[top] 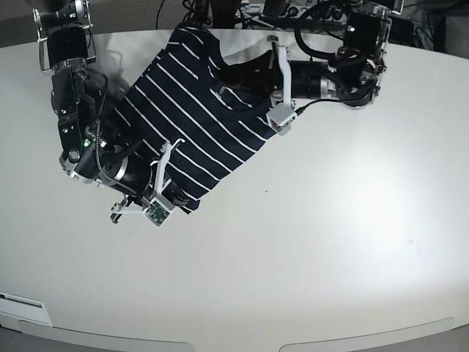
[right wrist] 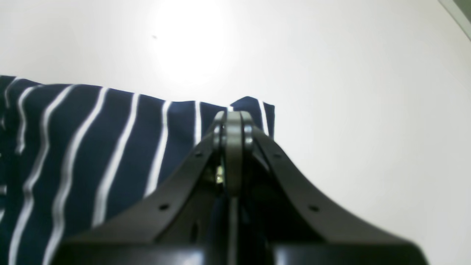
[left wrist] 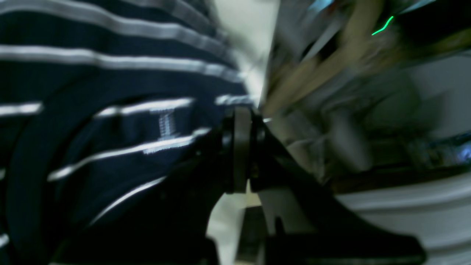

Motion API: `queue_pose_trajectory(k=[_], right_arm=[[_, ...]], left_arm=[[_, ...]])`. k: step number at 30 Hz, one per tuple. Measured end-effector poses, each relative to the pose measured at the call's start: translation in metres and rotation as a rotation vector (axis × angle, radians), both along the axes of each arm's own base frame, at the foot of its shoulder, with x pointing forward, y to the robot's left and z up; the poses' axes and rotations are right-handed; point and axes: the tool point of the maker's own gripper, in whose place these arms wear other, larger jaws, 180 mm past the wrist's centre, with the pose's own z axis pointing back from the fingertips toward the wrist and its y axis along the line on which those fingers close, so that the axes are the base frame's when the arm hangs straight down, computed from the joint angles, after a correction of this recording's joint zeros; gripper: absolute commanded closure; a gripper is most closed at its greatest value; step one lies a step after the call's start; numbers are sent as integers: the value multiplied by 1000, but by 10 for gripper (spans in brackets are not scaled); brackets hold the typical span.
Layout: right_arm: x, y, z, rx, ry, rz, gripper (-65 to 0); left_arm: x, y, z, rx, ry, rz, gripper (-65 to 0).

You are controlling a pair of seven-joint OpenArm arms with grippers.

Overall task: Fold the T-shirt properly
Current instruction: 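Lift the folded shirt with the right gripper and drag it away from the table edge, then square the folded shirt's sides with both grippers pressing inward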

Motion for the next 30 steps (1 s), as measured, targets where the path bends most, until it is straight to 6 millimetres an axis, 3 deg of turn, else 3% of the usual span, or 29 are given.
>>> queue_pose_trajectory(k=[6, 9, 16, 20, 24, 30], right_arm=[[-3, -1, -20, 17, 86, 39, 0], [-12, -8, -37, 8, 140, 34, 0], [-38, -57, -69, -94, 222, -45, 0], [-52, -75, -76, -140, 229, -128, 0], [-59, -104, -82, -235, 211, -286, 0], [-71, -102, -74, -266, 139, -488, 0]], left_arm=[[-10, -8, -35, 146, -35, -48, 0], [1, -2, -49, 175, -22, -32, 0], [70, 13, -65, 190, -15, 41, 0], [104, 21, -63, 206, -30, 74, 0], [142, 32, -58, 219, -74, 141, 0], [198, 43, -52, 293, -160, 211, 0]])
